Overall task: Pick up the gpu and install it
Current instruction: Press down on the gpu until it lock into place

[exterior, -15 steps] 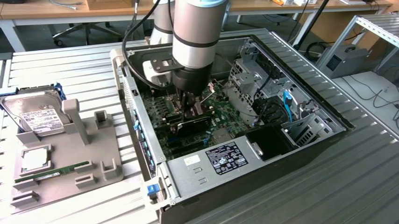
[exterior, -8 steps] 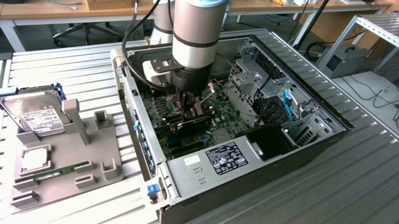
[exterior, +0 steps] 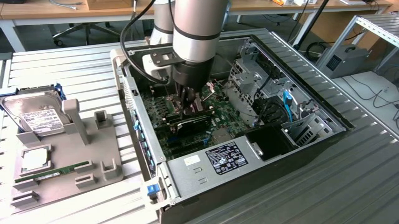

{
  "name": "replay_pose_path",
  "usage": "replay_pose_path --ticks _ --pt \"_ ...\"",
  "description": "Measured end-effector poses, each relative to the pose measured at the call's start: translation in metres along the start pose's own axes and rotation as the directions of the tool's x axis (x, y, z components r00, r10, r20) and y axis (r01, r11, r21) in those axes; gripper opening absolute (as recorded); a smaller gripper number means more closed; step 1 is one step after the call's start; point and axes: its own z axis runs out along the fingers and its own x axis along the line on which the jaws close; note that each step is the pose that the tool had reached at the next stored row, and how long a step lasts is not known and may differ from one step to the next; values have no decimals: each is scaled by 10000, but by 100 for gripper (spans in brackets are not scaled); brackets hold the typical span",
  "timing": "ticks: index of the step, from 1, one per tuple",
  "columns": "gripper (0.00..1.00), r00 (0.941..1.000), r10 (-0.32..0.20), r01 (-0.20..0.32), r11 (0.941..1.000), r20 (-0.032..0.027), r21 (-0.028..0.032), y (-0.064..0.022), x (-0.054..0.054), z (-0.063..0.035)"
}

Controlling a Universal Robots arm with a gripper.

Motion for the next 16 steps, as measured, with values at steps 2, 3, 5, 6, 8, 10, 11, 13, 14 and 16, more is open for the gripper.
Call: replay_pose_path --ticks 2,3,5,6,8,10,11,13,14,16 --pt "11 10000 0 0 10000 -1 0 -2 0 -51" --pt "11 10000 0 0 10000 0 0 -3 1 -78" --pt "11 10000 0 0 10000 0 1 -9 1 -192" --pt "11 10000 -1 1 10000 -2 0 -15 1 -230" --pt "11 10000 0 0 10000 -1 0 -24 1 -275" --pt "11 10000 0 0 10000 -1 0 -34 2 -325" --pt "11 10000 0 0 10000 -2 0 -39 2 -349" --pt "11 10000 0 0 10000 -1 0 -48 2 -394" --pt "11 10000 0 0 10000 -2 0 -51 2 -412" --pt "11 10000 1 -1 10000 -2 0 -55 2 -426"
